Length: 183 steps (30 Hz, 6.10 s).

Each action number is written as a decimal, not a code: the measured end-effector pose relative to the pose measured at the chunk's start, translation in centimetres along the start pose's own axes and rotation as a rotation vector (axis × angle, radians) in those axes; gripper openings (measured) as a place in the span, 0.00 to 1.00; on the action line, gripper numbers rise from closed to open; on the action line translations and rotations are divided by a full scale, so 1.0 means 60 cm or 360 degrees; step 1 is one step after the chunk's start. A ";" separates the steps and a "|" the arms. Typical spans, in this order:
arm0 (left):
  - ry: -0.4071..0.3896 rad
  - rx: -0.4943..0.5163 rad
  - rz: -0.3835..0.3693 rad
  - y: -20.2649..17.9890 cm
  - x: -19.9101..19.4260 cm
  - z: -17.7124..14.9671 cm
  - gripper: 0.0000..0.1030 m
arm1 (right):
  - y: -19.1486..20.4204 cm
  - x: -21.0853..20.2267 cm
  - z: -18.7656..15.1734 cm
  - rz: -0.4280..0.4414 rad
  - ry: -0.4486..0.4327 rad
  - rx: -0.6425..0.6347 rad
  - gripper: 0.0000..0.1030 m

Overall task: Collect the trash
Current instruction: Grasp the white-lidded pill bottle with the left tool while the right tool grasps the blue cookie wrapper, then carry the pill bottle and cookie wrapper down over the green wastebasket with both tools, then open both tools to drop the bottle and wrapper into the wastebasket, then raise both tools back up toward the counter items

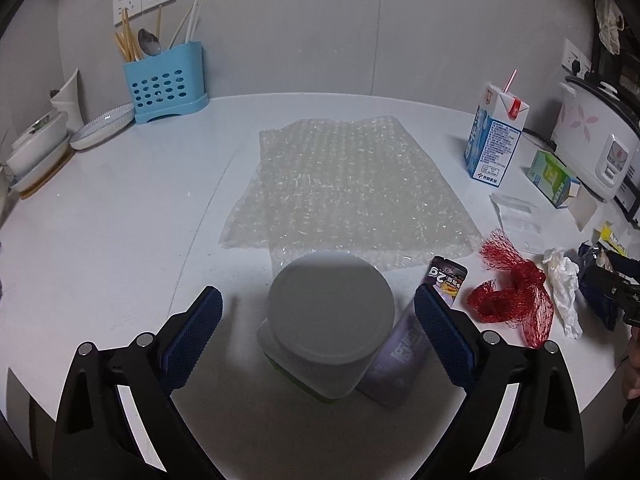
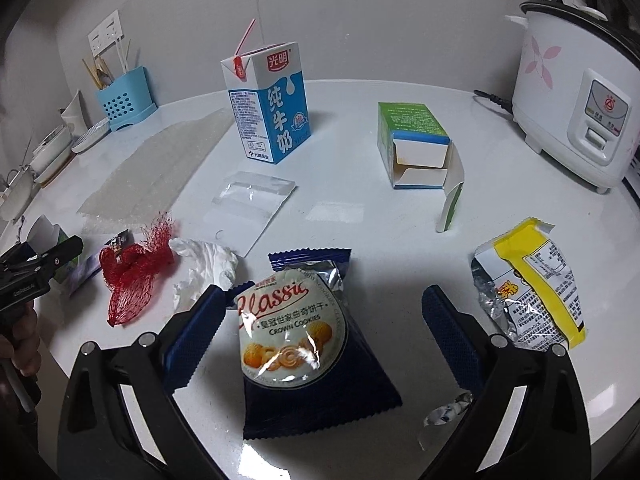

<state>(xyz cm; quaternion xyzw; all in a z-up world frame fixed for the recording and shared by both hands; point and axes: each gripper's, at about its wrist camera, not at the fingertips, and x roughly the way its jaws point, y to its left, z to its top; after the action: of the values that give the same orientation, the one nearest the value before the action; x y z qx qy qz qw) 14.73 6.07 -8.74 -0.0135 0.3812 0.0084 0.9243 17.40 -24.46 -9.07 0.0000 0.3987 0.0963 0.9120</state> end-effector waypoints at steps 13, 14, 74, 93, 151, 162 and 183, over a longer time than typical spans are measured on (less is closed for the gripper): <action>0.0067 -0.0019 -0.0032 0.000 0.004 -0.007 0.47 | 0.016 0.008 -0.007 0.0030 0.0068 0.0010 0.57; 0.0068 -0.0024 -0.0037 0.000 0.002 -0.008 0.47 | 0.017 0.007 -0.006 0.0037 0.0076 0.0014 0.57; -0.0148 0.0007 -0.0209 -0.109 -0.262 -0.299 0.47 | 0.141 -0.284 -0.307 0.0050 -0.0391 -0.0170 0.36; -0.0021 0.0027 -0.0222 -0.113 -0.188 -0.416 0.47 | 0.148 -0.190 -0.416 0.0085 -0.0260 -0.0133 0.36; 0.0344 0.0150 -0.0266 -0.175 0.050 -0.555 0.58 | 0.054 -0.028 -0.515 -0.0052 0.0028 -0.0007 0.91; 0.0221 0.0102 -0.0245 -0.153 0.016 -0.534 0.91 | 0.040 -0.055 -0.492 -0.0060 -0.0011 0.0027 0.91; -0.0142 0.0114 -0.0172 -0.120 -0.193 -0.324 0.94 | 0.010 -0.246 -0.320 -0.0127 -0.0332 0.0057 0.91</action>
<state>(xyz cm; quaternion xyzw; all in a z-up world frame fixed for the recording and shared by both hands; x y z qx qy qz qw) -7.01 -1.81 -14.24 -0.0007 0.3385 -0.0547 0.9394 -6.44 -27.92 -11.37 0.0103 0.3030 0.0522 0.9515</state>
